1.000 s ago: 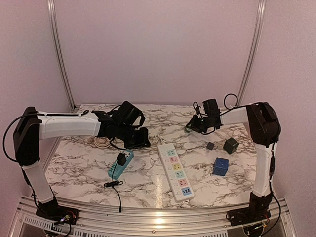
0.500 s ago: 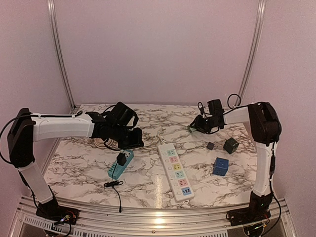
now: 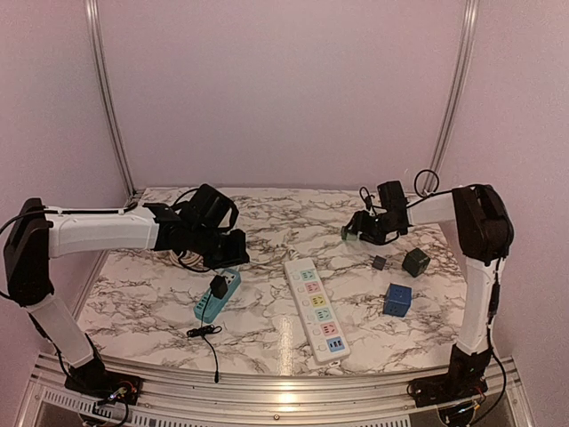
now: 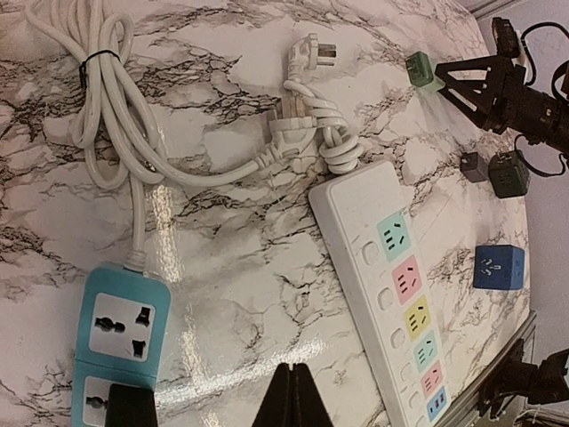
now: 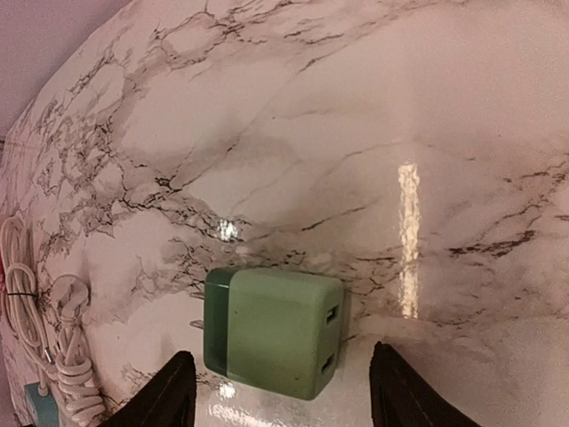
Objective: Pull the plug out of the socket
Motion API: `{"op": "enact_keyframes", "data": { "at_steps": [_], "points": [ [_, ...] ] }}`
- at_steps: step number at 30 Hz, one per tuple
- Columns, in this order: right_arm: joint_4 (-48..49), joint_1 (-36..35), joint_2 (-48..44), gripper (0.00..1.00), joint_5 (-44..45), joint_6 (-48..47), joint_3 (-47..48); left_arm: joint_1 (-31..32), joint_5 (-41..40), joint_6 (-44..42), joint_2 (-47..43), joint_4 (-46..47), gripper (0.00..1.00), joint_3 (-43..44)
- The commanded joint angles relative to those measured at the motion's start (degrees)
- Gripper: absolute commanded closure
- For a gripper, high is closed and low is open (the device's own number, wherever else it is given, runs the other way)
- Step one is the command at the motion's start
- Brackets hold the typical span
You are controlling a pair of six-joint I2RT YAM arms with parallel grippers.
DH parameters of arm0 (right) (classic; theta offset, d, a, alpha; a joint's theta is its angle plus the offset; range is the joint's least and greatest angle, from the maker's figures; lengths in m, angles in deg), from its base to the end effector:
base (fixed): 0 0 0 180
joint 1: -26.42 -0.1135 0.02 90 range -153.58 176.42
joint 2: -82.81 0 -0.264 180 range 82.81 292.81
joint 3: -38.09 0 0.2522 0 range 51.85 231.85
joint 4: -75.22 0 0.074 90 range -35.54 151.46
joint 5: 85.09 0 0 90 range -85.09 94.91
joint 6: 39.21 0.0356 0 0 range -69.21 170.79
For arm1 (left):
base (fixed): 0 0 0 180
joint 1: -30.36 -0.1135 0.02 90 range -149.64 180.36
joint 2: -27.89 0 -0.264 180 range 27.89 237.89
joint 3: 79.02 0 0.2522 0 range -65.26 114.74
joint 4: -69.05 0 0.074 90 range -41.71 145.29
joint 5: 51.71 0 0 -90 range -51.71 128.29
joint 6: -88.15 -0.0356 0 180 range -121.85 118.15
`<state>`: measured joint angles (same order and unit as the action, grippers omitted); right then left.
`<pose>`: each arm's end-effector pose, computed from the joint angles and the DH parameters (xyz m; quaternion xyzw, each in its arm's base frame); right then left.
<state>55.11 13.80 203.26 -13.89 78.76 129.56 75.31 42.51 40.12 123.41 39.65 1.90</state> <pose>0.4317 0.1084 0.1375 0.0669 0.9237 0.2631 0.2703 0.2587 -0.2620 0.2366 0.0383 0.9192 -0.2932 0.2601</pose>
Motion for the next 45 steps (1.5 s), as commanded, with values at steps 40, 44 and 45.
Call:
{"op": "enact_keyframes", "data": {
  "at_steps": [40,44,45],
  "points": [
    [-6.8,-23.11,-26.42,0.39,23.04,-2.67,-10.99,-2.93,-10.07,7.42,-3.65,5.48,1.0,-24.46],
    [-6.48,-23.59,-26.14,0.39,22.86,-2.52,-11.42,0.0,-9.9,7.98,-3.02,6.28,1.0,-22.8],
    [-6.44,-23.68,-26.02,0.39,22.9,-2.48,-11.44,0.59,-10.06,7.87,-3.08,6.24,1.0,-22.19]
  ]
}}
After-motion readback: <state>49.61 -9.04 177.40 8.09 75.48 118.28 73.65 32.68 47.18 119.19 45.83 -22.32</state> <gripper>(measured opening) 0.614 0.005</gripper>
